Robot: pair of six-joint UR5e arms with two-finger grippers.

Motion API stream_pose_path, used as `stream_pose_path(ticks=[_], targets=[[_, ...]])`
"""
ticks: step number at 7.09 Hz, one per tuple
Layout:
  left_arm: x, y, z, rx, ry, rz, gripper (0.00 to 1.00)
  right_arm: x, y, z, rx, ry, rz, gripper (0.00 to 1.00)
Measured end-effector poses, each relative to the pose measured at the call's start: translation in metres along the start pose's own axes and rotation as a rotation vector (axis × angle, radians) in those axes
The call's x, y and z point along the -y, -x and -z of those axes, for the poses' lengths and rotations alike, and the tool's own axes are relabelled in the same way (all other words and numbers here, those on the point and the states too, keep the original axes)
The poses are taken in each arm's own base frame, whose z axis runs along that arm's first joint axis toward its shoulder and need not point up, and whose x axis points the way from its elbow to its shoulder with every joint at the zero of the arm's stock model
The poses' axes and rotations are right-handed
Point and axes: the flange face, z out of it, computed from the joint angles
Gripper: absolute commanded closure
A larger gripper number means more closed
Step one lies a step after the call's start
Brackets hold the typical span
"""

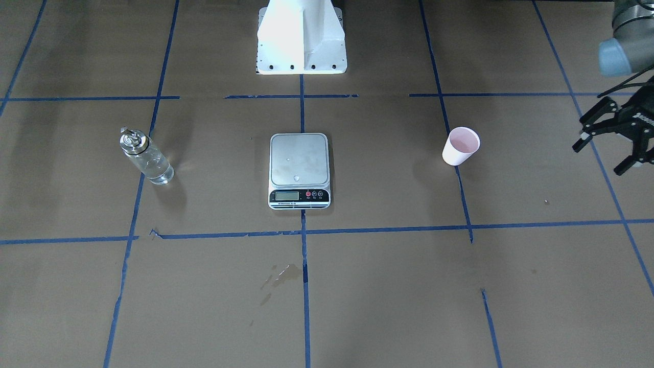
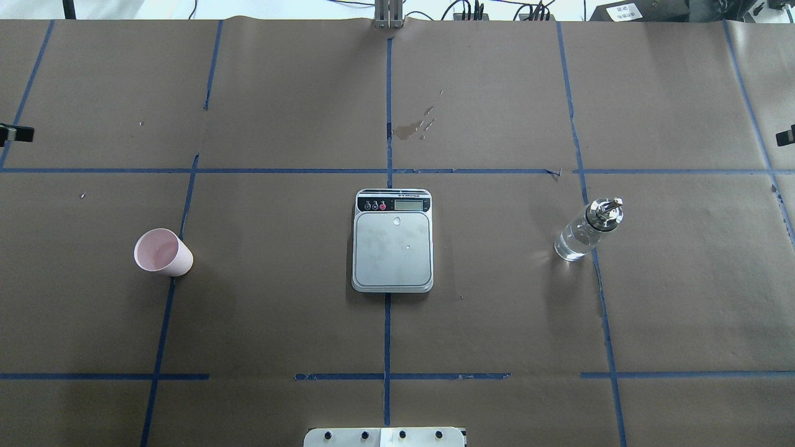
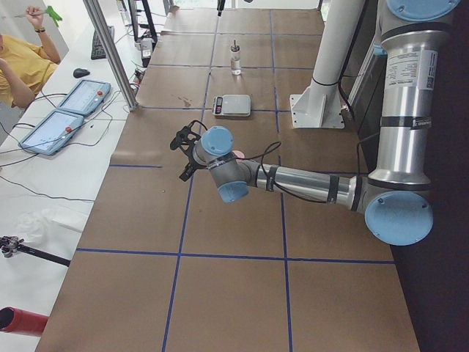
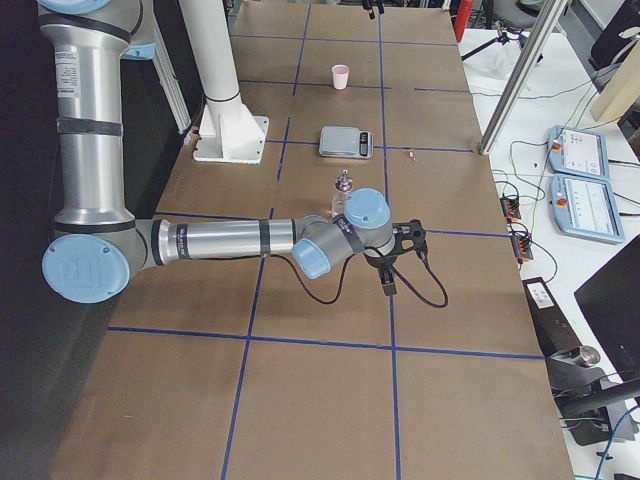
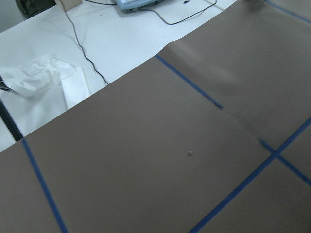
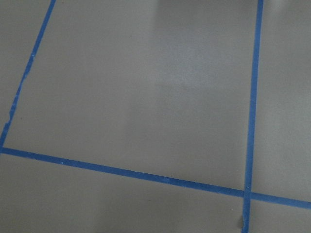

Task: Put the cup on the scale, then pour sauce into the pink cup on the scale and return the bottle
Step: 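Reach the left gripper to the pink cup and close on it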

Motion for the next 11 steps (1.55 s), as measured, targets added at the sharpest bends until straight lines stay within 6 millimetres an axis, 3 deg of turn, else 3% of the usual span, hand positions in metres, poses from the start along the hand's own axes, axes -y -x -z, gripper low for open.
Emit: stream_pose_path(ticks=[1,2,5,8,9,11], targets=[[-0.014,-0.029,-0.024,0.033,-0.002,0.081,0.01,-0.001,0.002,-0.001,0.002,0.0,-0.003,0.0],[-0.029,-0.053,-0.041,0.074,0.011,0.143,0.09,-0.002,0.002,-0.002,0.001,0.0,-0.005,0.0],[-0.069,-0.118,-0.08,0.115,0.094,0.219,0.12,-0.002,0.002,-0.003,0.001,0.001,-0.006,0.0],[-0.104,-0.132,-0.098,0.134,0.151,0.2,0.37,-0.003,0.001,-0.003,0.0,0.003,-0.008,0.0],[-0.11,-0.132,-0.1,0.142,0.156,0.195,0.59,-0.004,0.001,-0.003,0.0,0.004,-0.008,0.0],[-0.115,-0.136,-0.102,0.142,0.164,0.187,0.87,-0.004,0.0,-0.004,-0.001,0.005,-0.01,0.0]])
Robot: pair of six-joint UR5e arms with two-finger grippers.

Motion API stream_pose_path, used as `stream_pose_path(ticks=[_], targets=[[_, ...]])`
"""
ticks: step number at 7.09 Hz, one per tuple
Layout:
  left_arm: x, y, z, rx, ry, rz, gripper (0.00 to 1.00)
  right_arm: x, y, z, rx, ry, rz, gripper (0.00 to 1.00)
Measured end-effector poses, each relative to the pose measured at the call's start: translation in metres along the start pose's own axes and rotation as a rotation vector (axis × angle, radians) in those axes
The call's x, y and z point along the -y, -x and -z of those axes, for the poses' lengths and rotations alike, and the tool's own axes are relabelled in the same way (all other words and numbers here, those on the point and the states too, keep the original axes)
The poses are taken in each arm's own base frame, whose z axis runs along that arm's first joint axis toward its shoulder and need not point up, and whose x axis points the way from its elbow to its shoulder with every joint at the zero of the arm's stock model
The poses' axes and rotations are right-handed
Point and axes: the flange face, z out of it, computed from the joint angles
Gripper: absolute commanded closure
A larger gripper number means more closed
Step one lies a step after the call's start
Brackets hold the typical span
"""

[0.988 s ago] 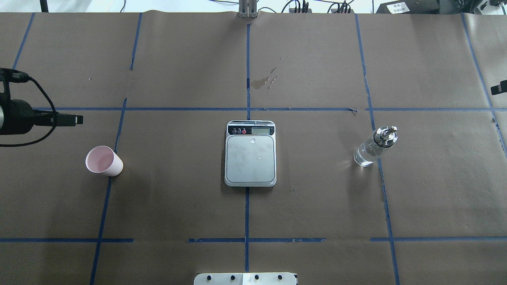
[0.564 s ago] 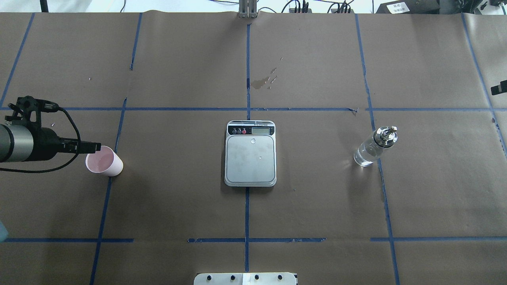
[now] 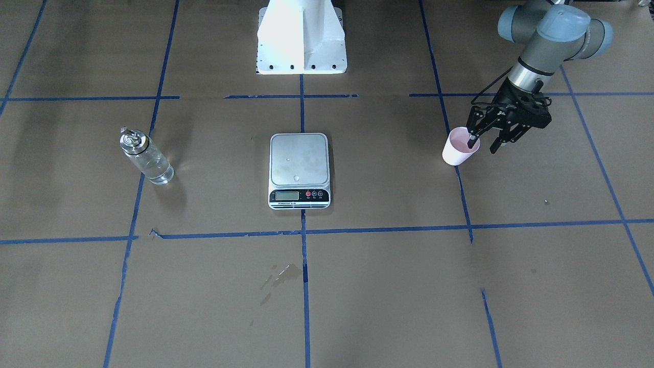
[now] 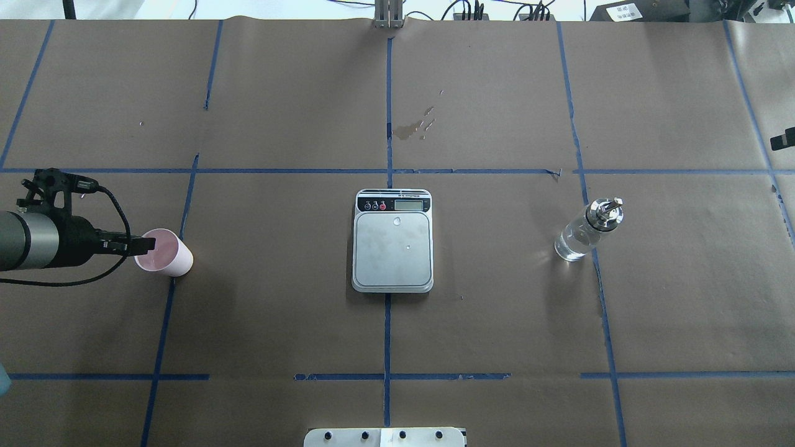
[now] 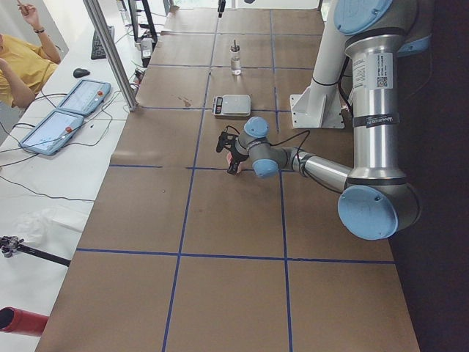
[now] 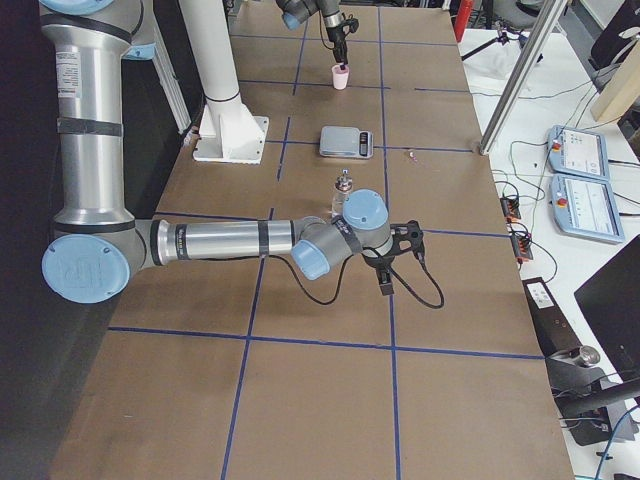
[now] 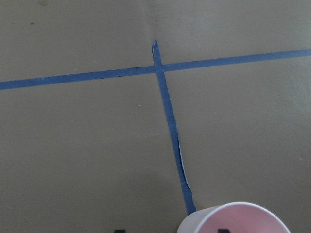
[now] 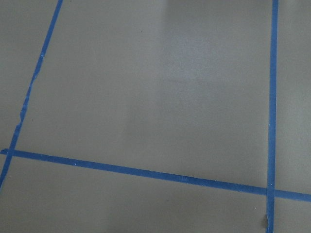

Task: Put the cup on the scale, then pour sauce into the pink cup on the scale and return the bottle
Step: 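Reach the left gripper to the pink cup and close on it, then lift the pink cup with the left gripper and carry it over the scale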

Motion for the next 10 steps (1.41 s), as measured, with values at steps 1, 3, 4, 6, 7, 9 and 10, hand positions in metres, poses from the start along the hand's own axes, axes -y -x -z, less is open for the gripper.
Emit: stream_pose_path(ticks=[1,3,4,6,7,9,10], targets=[[-0.001,-0.003,0.0,-0.004,0.001,-0.003,1.0,-0.001,-0.001,0.0,0.0,0.001,-0.001,0.0],[0.001,-0.008,0.001,-0.013,-0.003,-0.008,1.0,-0.002,-0.001,-0.001,0.0,0.003,-0.003,0.0],[0.002,-0.01,0.003,-0.017,-0.008,-0.011,1.0,-0.002,-0.002,-0.001,0.0,0.004,-0.003,0.0],[0.011,-0.02,0.011,-0.038,-0.028,-0.018,1.0,-0.003,-0.002,-0.001,0.0,0.005,-0.004,0.0],[0.022,-0.034,0.013,-0.049,-0.038,-0.019,1.0,-0.003,-0.002,-0.001,0.0,0.005,-0.005,0.0],[0.073,-0.107,0.005,-0.043,-0.045,0.004,1.0,-0.004,-0.003,-0.001,0.0,0.006,-0.007,0.0],[0.105,-0.167,0.003,-0.026,-0.032,0.045,1.0,-0.004,-0.003,-0.002,-0.001,0.007,-0.007,0.0]])
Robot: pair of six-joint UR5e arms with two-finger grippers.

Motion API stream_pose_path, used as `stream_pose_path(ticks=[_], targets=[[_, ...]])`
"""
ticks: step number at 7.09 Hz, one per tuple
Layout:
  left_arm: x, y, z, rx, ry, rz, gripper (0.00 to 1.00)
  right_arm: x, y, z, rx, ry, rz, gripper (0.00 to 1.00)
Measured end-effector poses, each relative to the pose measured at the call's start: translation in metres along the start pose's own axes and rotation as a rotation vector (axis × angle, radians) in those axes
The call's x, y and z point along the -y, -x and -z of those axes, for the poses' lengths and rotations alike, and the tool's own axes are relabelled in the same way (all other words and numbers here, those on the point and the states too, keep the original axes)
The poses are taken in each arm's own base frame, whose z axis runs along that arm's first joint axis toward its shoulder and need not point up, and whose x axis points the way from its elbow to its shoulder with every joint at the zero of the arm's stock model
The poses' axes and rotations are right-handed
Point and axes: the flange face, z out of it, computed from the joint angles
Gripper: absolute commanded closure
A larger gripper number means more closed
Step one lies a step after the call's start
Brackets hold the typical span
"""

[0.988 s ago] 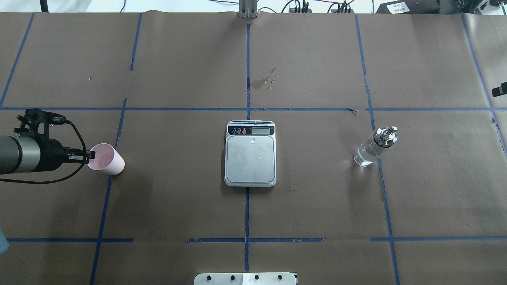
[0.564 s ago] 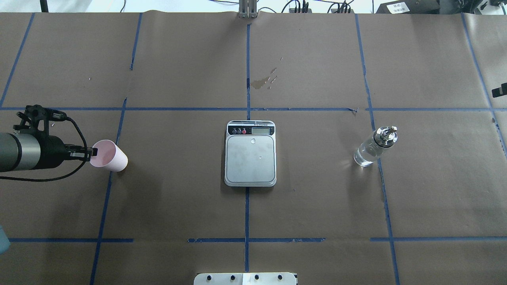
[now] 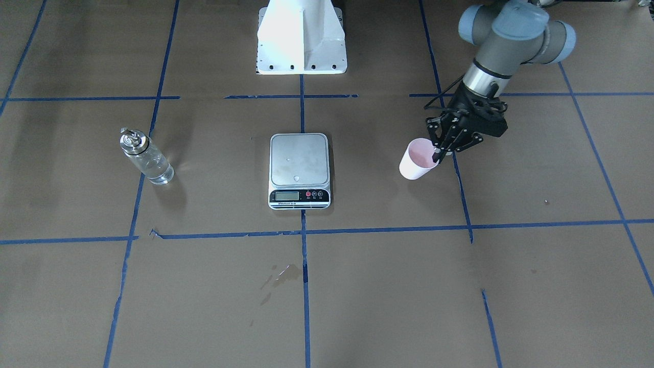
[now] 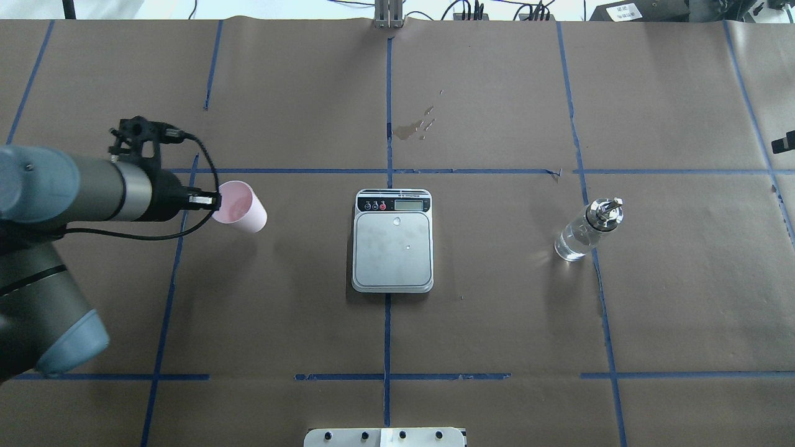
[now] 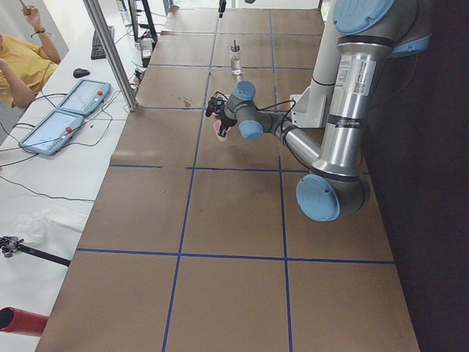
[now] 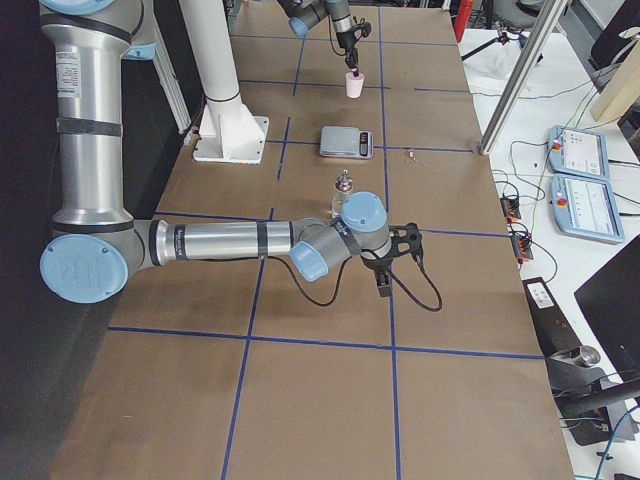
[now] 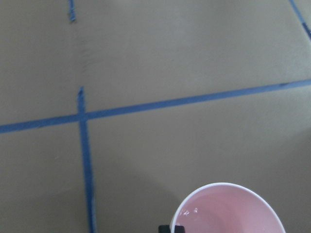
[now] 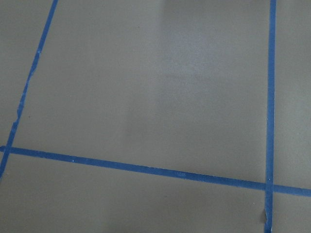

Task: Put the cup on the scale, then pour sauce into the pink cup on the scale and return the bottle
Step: 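Lift the pink cup with the left gripper and carry it over the scale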

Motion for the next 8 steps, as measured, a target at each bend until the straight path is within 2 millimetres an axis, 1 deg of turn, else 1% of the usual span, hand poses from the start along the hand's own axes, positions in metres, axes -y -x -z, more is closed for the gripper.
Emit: stream_pose_path(ticks=[1,2,3,4,5,6,8], targets=[[0.021,-0.059,-0.003,0.023,0.022,0.044,1.0,0.0,0.0,0.0,-0.001,0.001,-0.001,0.0],[0.034,-0.115,-0.009,0.043,0.041,0.099,1.0,0.0,-0.001,-0.001,-0.001,0.002,-0.002,0.0],[0.039,-0.162,-0.016,0.053,0.047,0.155,1.0,0.0,-0.001,-0.001,-0.001,0.002,-0.002,0.0],[0.036,-0.193,-0.022,0.055,0.047,0.189,1.0,-0.001,-0.001,-0.001,-0.001,0.003,-0.003,0.0],[0.029,-0.211,-0.026,0.053,0.047,0.202,1.0,-0.001,-0.002,-0.001,-0.001,0.004,-0.004,0.0],[0.021,-0.221,-0.029,0.054,0.049,0.203,0.95,-0.001,-0.002,-0.001,-0.001,0.004,-0.005,0.0],[0.01,-0.227,-0.035,0.057,0.057,0.198,0.95,-0.001,-0.003,-0.002,-0.002,0.005,-0.006,0.0]])
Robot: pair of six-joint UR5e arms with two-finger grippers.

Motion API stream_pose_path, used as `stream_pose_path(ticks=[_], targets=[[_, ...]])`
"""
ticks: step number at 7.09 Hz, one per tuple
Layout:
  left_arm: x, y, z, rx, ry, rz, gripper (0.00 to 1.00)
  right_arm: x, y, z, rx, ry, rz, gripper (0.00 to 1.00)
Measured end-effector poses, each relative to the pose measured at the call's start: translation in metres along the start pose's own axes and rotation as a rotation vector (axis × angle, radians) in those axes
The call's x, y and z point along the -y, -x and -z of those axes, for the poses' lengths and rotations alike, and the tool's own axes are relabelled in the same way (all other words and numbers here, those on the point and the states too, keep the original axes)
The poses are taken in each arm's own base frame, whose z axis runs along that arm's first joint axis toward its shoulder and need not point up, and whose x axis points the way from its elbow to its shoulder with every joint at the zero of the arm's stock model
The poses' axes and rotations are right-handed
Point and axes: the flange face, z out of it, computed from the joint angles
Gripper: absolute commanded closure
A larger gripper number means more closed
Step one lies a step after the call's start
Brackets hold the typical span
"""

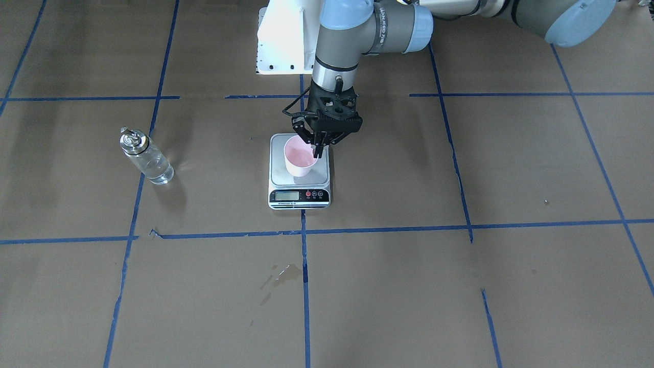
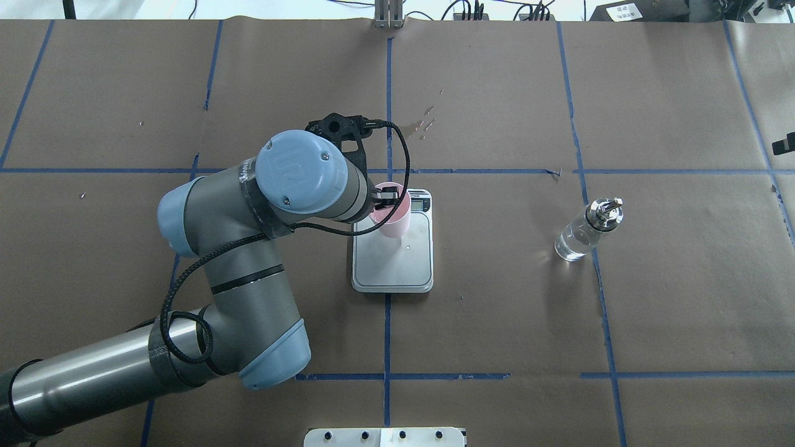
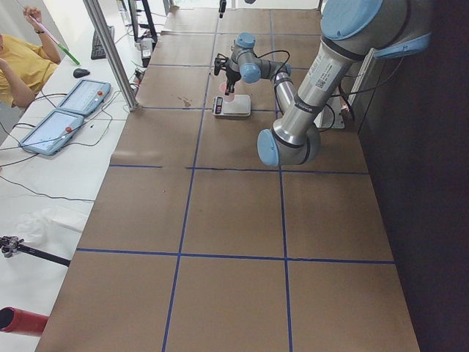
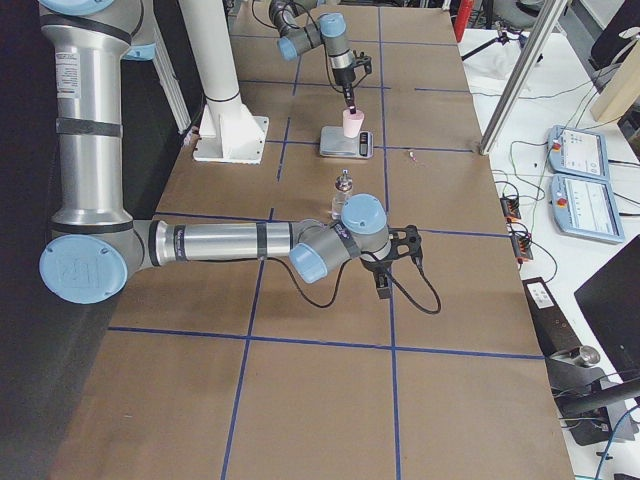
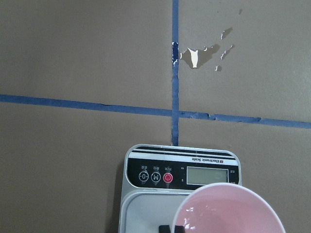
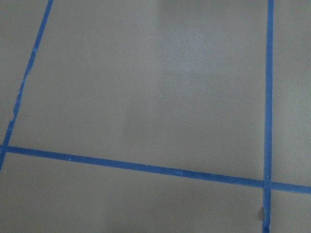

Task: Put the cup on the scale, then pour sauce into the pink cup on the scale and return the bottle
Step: 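Lift the pink cup with the left gripper and carry it over the scale, then lower the pink cup onto the scale and open the left gripper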

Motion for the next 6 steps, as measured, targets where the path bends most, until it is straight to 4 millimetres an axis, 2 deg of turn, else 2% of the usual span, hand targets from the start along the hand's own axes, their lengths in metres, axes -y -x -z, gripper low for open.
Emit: stream_pose_path(ticks=[3,6], targets=[[-0.012,-0.001,-0.007,0.007,0.014,-0.009,0.93,0.0,0.0,0.0,0.0,0.0,0.0,0.0],[-0.018,-0.001,-0.011,0.01,0.023,-0.014,0.75,-0.001,-0.001,0.0,-0.001,0.002,0.0,0.0]])
